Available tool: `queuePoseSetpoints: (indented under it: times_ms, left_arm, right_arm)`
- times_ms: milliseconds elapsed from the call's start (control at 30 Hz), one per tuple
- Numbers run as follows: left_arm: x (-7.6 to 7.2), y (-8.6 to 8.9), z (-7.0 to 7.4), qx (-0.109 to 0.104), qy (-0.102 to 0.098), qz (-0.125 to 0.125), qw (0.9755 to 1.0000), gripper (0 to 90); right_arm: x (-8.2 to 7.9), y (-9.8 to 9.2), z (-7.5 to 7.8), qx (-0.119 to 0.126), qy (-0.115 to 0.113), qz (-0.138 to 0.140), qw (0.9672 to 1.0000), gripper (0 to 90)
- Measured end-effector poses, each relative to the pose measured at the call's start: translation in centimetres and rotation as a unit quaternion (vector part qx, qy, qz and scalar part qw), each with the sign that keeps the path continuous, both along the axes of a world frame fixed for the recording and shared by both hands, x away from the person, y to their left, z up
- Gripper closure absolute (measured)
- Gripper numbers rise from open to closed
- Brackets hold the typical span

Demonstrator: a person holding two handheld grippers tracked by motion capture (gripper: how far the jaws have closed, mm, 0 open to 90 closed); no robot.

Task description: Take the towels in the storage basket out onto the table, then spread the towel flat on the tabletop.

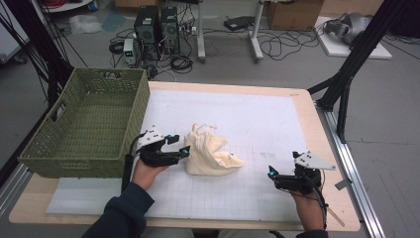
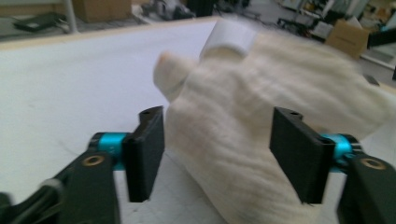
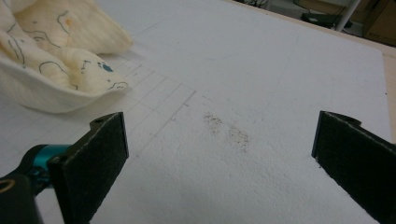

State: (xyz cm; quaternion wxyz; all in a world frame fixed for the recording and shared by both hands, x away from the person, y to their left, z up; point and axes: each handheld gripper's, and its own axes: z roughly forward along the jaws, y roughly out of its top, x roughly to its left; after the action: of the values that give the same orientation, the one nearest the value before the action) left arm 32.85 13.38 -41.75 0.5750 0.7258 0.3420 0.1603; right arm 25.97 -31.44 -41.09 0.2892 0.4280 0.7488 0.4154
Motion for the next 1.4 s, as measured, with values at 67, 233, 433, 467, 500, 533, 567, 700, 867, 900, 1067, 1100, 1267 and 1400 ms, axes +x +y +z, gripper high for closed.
queuePoseSetpoints:
  times_ms: [67,233,433,467,500,533,567,700,867,900,1067,1100,1267,1400]
  left_arm:
    - [-0.2,0.9,0.5,-0.008,-0.005,0.022,0.9997,28.1]
    - [-0.7,2.2,0.7,-0.013,-0.006,0.037,0.9992,24.4]
    - [-0.7,2.0,0.5,-0.010,-0.005,0.028,0.9996,24.4]
    - [-0.7,2.0,0.5,-0.010,-0.005,0.027,0.9996,24.5]
    - [-0.7,2.0,0.4,-0.009,-0.005,0.027,0.9996,24.5]
    - [-0.6,2.0,0.4,-0.010,-0.005,0.026,0.9996,24.5]
    - [-0.6,2.0,0.4,-0.009,-0.005,0.026,0.9996,24.5]
    - [-0.7,1.9,0.5,-0.006,-0.002,0.033,0.9994,19.0]
    - [-0.8,1.9,0.5,-0.008,-0.001,0.031,0.9995,17.4]
    - [-0.7,1.9,0.5,-0.008,-0.002,0.030,0.9995,17.5]
    - [-0.6,1.9,0.4,-0.007,0.001,0.034,0.9994,17.5]
    - [-0.6,1.9,0.4,-0.006,0.000,0.035,0.9994,17.5]
    - [0.0,1.8,1.0,0.000,-0.002,0.038,0.9993,19.3]
    - [1.1,0.9,2.0,-0.001,-0.004,0.020,0.9998,25.6]
  right_arm:
    - [0.0,0.0,0.0,0.002,0.003,-0.003,1.0000,2.8]
    - [0.2,0.4,-0.1,-0.005,0.004,0.001,1.0000,2.8]
    - [0.5,0.7,-0.3,-0.003,0.009,0.001,1.0000,2.8]
    - [0.6,0.7,-0.3,-0.003,0.008,0.003,1.0000,2.8]
    - [0.6,0.7,-0.3,-0.002,0.010,0.003,0.9999,2.8]
    - [0.7,0.8,-0.3,-0.002,0.009,0.002,1.0000,2.8]
    - [0.7,0.8,-0.3,-0.004,0.009,0.003,0.9999,2.9]
    - [0.8,0.8,-0.3,-0.007,0.009,0.004,0.9999,2.8]
    - [0.8,1.0,-0.3,-0.005,0.009,0.006,0.9999,2.8]
    - [0.8,1.0,-0.3,-0.003,0.007,0.005,1.0000,2.8]
    - [0.9,0.9,-0.4,-0.005,0.009,0.006,0.9999,2.8]
    - [0.9,0.9,-0.4,-0.005,0.008,0.007,0.9999,2.8]
    - [1.0,0.9,-0.2,-0.001,0.008,0.007,0.9999,2.8]
    - [0.9,0.9,-0.2,0.000,0.008,0.008,0.9999,2.8]
